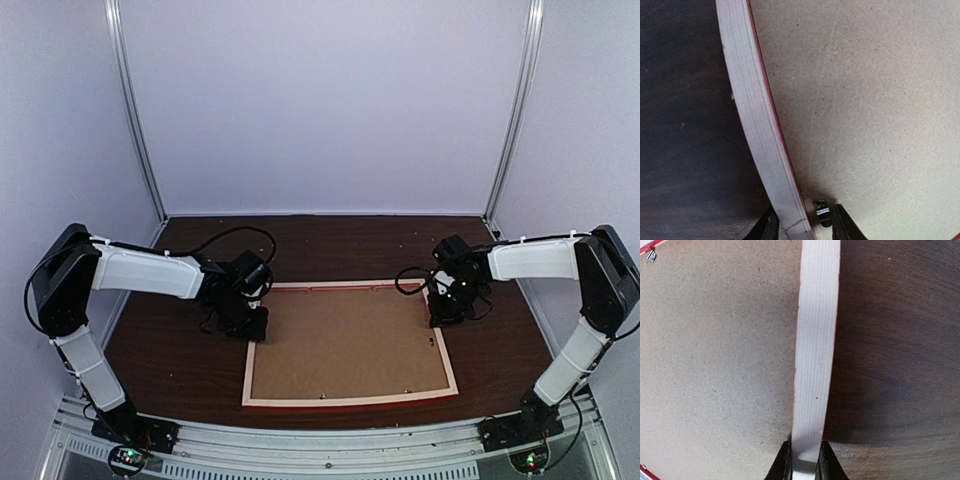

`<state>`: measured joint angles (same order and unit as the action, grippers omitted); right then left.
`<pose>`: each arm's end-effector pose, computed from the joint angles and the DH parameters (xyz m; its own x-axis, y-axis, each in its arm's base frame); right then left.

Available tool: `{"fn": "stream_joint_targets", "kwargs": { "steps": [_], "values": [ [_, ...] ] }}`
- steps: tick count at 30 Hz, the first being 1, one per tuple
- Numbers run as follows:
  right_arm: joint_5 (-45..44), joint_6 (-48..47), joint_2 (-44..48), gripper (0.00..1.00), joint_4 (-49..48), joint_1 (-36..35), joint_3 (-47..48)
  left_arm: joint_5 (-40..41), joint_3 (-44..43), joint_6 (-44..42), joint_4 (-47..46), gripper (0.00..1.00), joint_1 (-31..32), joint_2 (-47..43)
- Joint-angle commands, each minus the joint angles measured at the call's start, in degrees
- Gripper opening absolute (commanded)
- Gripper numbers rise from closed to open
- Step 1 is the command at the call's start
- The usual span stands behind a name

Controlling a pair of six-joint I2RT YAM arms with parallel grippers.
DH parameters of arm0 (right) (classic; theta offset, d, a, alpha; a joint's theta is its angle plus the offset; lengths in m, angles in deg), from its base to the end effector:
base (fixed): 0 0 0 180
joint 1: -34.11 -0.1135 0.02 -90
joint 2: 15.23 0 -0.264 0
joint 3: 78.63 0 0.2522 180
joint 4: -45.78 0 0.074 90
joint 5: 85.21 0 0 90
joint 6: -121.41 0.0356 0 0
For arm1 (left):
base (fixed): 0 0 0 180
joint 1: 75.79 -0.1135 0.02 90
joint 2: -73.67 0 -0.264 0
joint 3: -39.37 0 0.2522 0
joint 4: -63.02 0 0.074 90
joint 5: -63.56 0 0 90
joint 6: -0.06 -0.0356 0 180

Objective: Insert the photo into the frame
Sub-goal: Press the fastener onto the backboard.

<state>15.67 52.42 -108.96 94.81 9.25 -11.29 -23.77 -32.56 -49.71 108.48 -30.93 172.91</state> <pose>0.2608 0.1282 0.1594 -0.9832 -0.0675 -0.1695 -0.1108 0.9590 0.2608 0.2272 -0.2238 0.1537 -0.9656 0.0508 -0.2549 0.0932 0.9831 -0.1573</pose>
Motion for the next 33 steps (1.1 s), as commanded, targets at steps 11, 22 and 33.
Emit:
{"fn": "stream_joint_targets", "kwargs": {
  "steps": [11,22,33],
  "values": [
    [0.64,-1.77,1.10,0.01,1.11,0.17,-1.90,0.58,1.99,0.02,3.89,0.29,0.11,0.94],
    [0.46,-1.87,1.45,0.02,1.60,0.17,-1.64,-1.78,4.56,1.87,0.38,0.22,-0.04,1.13],
    [0.51,-1.97,1.28,0.01,1.58,0.17,-1.59,-4.70,5.79,3.18,-0.62,0.36,-0.56,-0.19]
  ]
}}
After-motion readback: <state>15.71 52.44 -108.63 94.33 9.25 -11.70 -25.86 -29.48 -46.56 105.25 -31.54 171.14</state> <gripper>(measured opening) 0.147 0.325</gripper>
